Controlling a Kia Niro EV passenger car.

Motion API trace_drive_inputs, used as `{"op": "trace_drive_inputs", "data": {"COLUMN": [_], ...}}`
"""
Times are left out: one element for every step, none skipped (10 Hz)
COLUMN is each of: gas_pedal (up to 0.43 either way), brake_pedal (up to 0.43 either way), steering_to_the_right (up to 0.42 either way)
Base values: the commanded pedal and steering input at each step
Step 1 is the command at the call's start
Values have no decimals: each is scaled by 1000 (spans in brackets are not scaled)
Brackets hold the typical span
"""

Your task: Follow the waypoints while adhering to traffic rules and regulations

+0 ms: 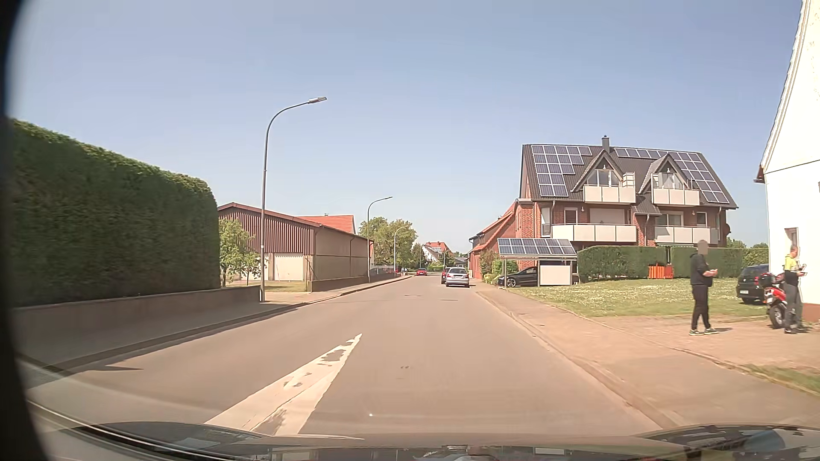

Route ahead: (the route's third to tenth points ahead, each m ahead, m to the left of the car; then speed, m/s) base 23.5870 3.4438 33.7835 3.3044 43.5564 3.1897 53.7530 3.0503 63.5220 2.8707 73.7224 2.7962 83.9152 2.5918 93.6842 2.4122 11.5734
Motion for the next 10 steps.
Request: {"op": "trace_drive_inputs", "data": {"gas_pedal": [110, 110, 118, 130, 138, 138, 138, 138, 150, 150], "brake_pedal": [0, 0, 0, 0, 0, 0, 0, 0, 0, 0], "steering_to_the_right": [-4, -7, -9, -14, -18, -22, -22, -22, -22, -22]}}
